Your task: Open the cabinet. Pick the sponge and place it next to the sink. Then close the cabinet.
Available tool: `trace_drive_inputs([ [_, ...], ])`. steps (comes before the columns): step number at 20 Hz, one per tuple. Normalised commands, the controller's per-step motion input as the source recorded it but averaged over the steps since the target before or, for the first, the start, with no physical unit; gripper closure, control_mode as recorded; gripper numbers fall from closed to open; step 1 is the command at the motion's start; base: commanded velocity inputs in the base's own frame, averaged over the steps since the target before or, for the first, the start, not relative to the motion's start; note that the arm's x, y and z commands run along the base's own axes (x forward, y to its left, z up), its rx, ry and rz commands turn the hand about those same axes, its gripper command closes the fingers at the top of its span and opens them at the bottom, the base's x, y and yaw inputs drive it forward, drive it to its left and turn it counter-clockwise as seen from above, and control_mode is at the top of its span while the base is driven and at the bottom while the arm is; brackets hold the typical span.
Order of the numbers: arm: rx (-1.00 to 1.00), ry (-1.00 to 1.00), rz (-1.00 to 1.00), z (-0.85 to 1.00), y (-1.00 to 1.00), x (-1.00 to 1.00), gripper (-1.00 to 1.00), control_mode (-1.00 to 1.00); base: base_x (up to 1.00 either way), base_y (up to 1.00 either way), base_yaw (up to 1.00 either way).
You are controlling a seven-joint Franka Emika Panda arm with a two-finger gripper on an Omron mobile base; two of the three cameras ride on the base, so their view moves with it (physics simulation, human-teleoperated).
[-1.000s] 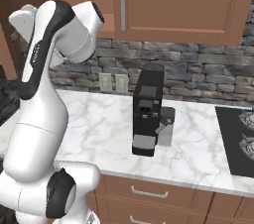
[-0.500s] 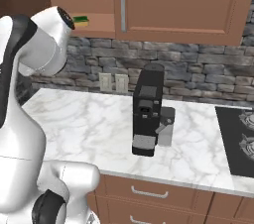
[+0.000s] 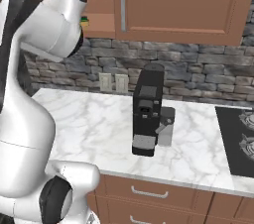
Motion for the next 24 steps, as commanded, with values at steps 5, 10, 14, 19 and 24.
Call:
trace_drive_inputs([
  [5, -0.41, -0.37, -0.18, 0.58, -0.08, 0.89, -1.0, -1.0, 0.0, 0.0, 0.0],
  [10, -0.17, -0.33, -0.24, -0.07, -0.13, 0.74, -1.0, -1.0, 0.0, 0.0, 0.0],
  [14, -0.04, -0.3, -0.22, -0.52, -0.01, 0.64, -1.0, -1.0, 0.0, 0.0, 0.0],
  [19, 0.02, -0.21, -0.24, -0.41, -0.04, 0.59, -1.0, -1.0, 0.0, 0.0, 0.0],
  [24, 0.06, -0.03, -0.25, -0.01, 0.0, 0.8, -1.0, -1.0, 0.0, 0.0, 0.0],
])
